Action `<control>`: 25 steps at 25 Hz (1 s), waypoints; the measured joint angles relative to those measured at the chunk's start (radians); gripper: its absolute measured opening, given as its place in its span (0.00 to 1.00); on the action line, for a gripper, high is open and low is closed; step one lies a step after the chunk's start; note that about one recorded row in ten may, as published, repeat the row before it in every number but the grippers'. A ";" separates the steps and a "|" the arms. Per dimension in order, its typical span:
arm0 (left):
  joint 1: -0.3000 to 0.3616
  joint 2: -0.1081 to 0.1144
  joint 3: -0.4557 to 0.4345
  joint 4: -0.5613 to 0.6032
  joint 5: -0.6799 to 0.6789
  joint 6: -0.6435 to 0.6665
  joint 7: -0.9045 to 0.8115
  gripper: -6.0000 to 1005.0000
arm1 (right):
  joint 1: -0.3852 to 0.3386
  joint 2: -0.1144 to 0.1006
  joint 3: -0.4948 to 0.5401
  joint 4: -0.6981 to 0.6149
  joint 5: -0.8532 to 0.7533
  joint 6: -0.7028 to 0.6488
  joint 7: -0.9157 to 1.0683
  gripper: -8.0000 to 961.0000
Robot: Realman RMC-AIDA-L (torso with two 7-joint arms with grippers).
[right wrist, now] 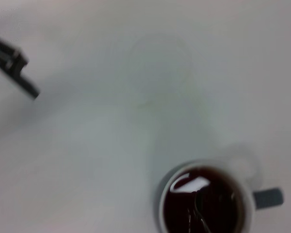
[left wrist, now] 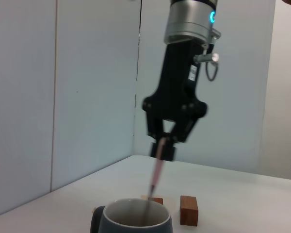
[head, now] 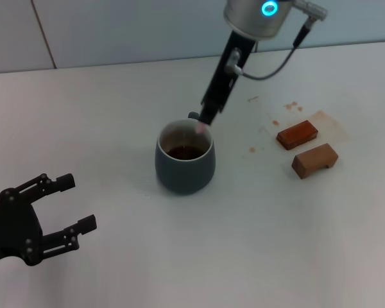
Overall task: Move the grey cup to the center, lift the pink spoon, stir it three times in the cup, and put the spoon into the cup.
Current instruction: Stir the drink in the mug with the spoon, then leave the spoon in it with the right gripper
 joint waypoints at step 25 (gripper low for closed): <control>-0.009 0.000 0.000 0.000 -0.001 0.000 0.000 0.82 | -0.046 0.028 -0.042 -0.090 -0.024 0.058 0.019 0.37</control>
